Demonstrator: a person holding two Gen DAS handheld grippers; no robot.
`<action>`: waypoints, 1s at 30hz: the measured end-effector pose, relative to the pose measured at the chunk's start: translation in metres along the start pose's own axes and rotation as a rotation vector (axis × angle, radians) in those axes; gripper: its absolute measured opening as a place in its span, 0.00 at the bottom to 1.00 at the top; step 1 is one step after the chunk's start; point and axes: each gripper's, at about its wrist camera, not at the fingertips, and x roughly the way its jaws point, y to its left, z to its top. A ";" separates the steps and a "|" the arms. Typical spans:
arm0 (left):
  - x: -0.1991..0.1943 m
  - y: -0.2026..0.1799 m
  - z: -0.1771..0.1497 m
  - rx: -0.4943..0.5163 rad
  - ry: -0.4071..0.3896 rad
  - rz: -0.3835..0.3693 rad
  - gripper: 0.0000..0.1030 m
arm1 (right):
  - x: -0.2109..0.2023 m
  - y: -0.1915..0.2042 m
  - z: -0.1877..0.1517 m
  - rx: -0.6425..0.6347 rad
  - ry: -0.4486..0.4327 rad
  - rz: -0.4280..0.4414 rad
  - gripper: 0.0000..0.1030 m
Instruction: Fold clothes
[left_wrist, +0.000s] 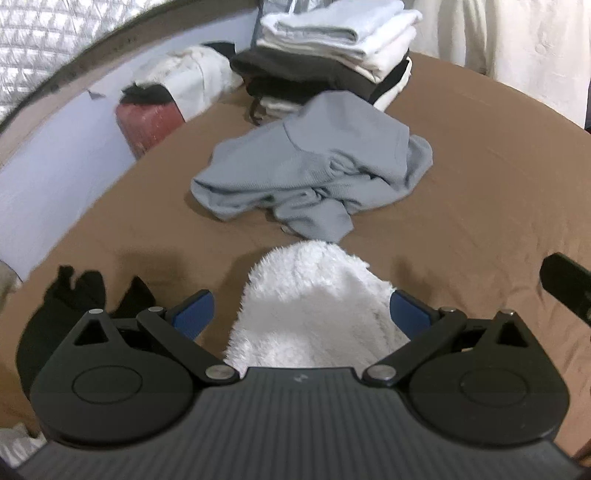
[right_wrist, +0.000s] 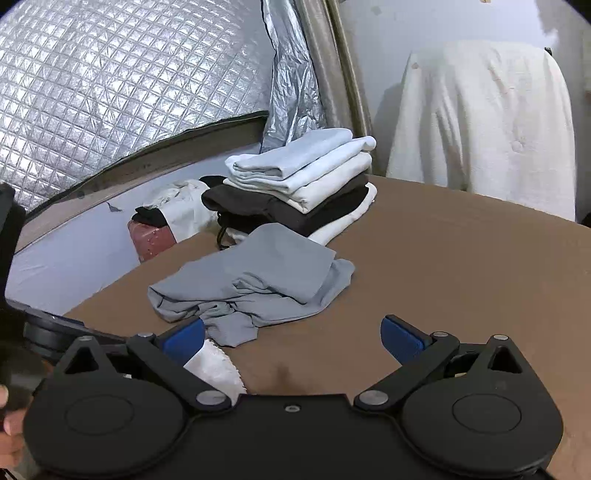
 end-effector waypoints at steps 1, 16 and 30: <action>0.000 0.000 0.000 -0.006 0.003 -0.004 1.00 | 0.000 0.001 0.000 -0.005 -0.001 0.004 1.00; -0.004 0.002 0.005 0.038 -0.024 0.047 1.00 | -0.003 0.003 0.003 -0.003 -0.022 -0.004 1.00; -0.002 -0.001 0.003 0.034 0.002 0.023 1.00 | -0.002 -0.001 0.001 0.012 -0.008 -0.015 1.00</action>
